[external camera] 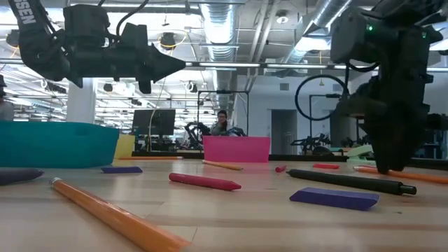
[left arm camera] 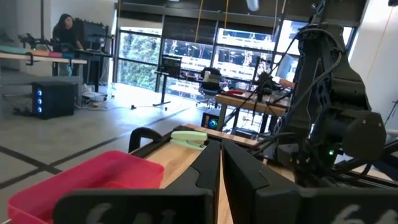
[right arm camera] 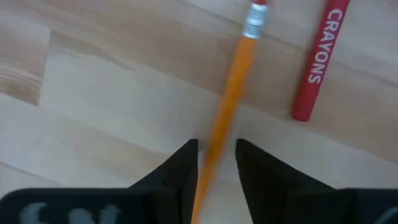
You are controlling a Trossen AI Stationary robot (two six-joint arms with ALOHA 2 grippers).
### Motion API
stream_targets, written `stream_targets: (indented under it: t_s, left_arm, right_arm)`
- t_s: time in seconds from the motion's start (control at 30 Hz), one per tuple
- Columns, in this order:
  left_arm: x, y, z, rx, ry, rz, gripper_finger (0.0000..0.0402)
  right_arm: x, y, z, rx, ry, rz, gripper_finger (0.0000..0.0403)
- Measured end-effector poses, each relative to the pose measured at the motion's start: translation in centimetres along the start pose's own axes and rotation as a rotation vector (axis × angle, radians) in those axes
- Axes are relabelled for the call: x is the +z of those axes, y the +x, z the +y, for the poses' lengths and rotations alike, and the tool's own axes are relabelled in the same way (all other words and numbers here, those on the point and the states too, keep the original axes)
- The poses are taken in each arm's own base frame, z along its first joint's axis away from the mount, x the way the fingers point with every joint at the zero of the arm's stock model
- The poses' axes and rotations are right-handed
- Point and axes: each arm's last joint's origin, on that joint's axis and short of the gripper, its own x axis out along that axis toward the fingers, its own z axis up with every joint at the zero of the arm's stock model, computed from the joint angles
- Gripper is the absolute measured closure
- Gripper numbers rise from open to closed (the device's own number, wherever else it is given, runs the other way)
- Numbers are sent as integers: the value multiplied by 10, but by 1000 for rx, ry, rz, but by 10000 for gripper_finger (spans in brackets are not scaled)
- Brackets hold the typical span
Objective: Sort crayons/erasers/pens/pencils in bins
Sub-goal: Put the pencil into the blue bin
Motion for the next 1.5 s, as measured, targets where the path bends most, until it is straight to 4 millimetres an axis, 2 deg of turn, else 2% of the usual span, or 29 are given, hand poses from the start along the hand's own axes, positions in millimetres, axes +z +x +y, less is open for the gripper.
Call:
stream_targets:
  t_s: [0.37, 0.6, 0.9, 1.13, 1.33, 1.5]
  left_arm:
    - [0, 0, 0, 0, -9, 1, 393]
    - [-2, 0, 0, -20, -30, 22, 393]
    - [-1, -1, 5, -50, -59, 30, 393]
    - [-3, -5, 18, -54, -109, 59, 393]
    - [-3, -7, 23, -67, -137, 69, 393]
    - [-3, -7, 23, -70, -138, 68, 393]
  right_arm:
    - [7, 7, 10, -153, -57, 22, 340]
    - [11, 11, 10, -167, -122, 57, 352]
    - [13, -6, 6, -121, -207, -9, 356]
    - [15, -22, 6, -43, -317, -56, 377]
    - [25, -38, 5, 53, -365, -108, 377]
    - [35, -42, 8, 110, -383, -152, 373]
